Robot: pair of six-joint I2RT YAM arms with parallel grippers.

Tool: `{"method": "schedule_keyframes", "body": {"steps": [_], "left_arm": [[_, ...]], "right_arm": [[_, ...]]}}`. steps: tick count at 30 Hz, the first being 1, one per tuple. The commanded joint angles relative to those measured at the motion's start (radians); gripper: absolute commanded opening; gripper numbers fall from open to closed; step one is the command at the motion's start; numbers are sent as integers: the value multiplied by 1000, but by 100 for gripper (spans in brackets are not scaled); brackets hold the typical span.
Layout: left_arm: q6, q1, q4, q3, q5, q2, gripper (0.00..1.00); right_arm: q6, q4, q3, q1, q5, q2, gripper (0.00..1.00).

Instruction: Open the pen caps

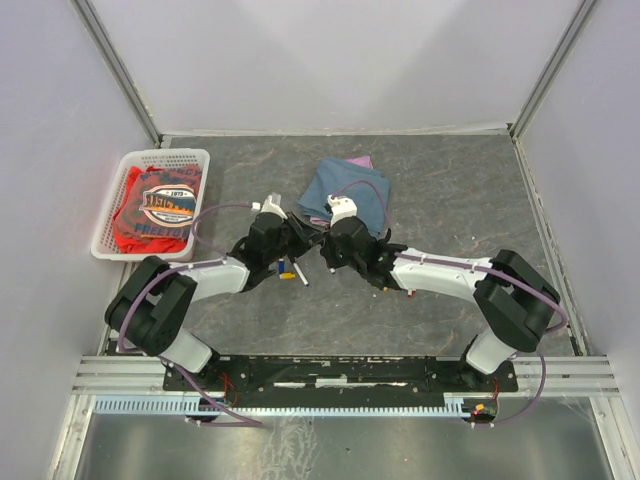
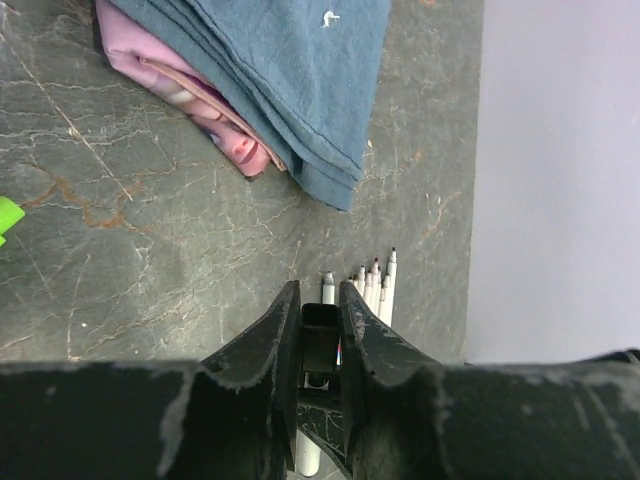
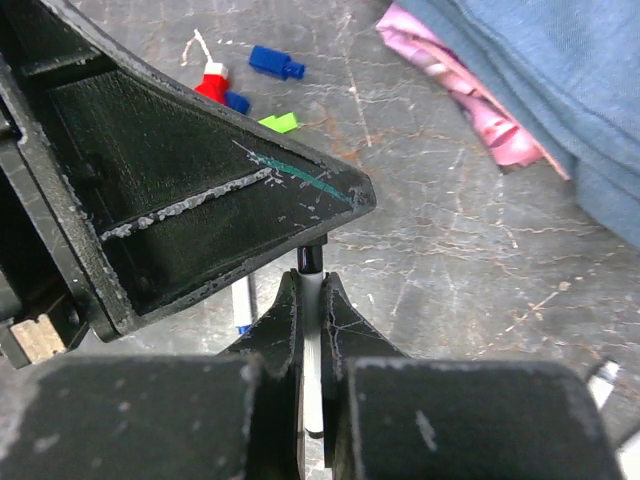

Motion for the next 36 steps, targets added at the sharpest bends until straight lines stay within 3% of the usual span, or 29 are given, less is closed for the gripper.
{"method": "schedule_keyframes", "body": {"steps": [1,8,15,19,23,28,36], "left_arm": [[34,0,14,124,-215,-17,3],[75,-1,169,60,-206,-20,3],[122,125,419,-65,83,-28,3],[97,163,490,-105,167,-12,3],[173,165,244,-89,97,-61,3],[317,164,-123,-61,-112,-156,3],[412,151,-301,-107,-285,-268,4]], "right_arm": [[-35,-155,-23,29,128,11,1],[-27,-49,-107,19,49,-48,1],[74,265,-285,-113,-303,-161,1],[82,283,-292,-127,-323,-168,1],[71,135,-240,-127,-216,-151,1],[86,18,-194,-127,-90,-113,1],[108,-127,-122,-126,86,-37,7]]}}
